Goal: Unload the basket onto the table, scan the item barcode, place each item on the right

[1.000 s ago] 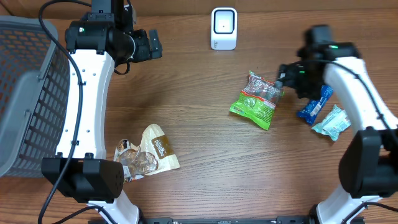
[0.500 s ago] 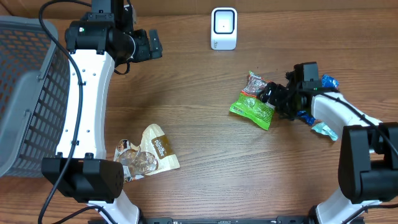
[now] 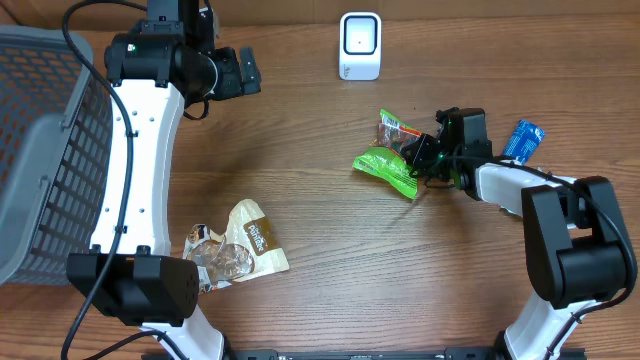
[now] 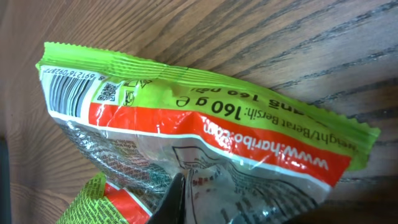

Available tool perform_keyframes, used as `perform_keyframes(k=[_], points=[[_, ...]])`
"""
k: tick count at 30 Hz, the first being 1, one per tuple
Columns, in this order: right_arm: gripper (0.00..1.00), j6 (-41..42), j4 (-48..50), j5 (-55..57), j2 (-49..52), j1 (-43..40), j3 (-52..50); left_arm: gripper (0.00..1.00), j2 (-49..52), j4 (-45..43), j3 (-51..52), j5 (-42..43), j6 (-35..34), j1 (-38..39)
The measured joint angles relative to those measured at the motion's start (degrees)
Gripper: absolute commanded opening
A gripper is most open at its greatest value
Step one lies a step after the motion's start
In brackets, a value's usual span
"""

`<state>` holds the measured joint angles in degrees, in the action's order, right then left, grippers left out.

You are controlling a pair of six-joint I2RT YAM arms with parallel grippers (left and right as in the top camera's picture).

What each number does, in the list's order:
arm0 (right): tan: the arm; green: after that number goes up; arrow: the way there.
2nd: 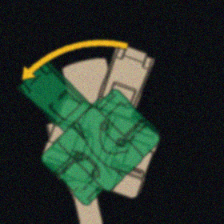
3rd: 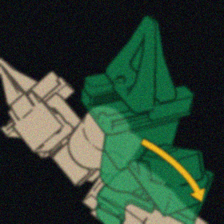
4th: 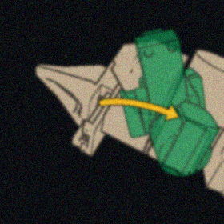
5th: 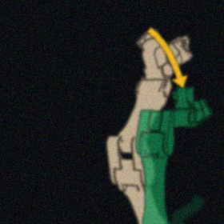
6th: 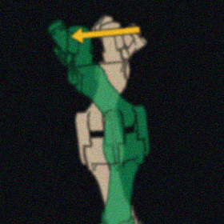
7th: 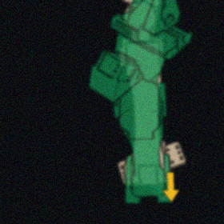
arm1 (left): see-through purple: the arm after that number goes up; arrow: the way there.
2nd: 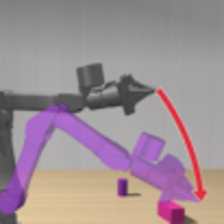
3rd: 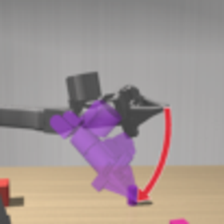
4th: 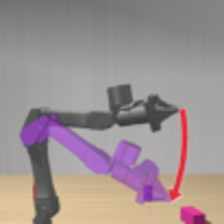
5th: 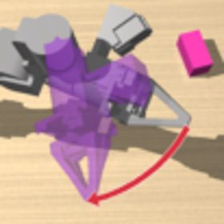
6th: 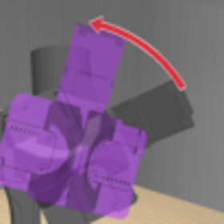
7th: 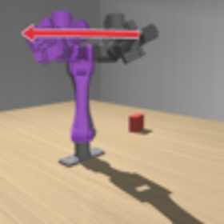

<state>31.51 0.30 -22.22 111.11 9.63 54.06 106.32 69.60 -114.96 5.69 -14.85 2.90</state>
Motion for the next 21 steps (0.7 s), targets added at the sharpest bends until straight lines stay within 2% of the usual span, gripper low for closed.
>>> perform_keyframes(k=[3,7,10,12,16,21], points=[[0.04,-1.77,-3.34,-0.02,-0.37,-0.26,1.44,1.00,0.00,0.02,0.00,0.00,0.00,0.00],[0.04,-5.77,-15.32,4.26,-1.84,-0.20,6.93,1.00,0.00,0.02,0.00,0.00,0.00,0.00],[0.04,-10.34,-25.83,12.79,-2.12,0.37,15.58,1.00,0.00,0.02,0.00,0.00,0.00,0.00],[0.04,-14.01,-29.27,21.22,-2.16,1.64,21.86,1.00,0.00,0.02,0.00,0.00,0.00,0.00],[0.04,-21.33,-24.98,37.99,-2.64,5.88,28.33,1.00,0.00,0.02,0.00,0.00,0.00,0.00],[0.04,-36.92,-11.28,55.89,-2.91,12.09,29.14,1.00,0.00,0.00,0.00,0.00,0.00,0.00]])
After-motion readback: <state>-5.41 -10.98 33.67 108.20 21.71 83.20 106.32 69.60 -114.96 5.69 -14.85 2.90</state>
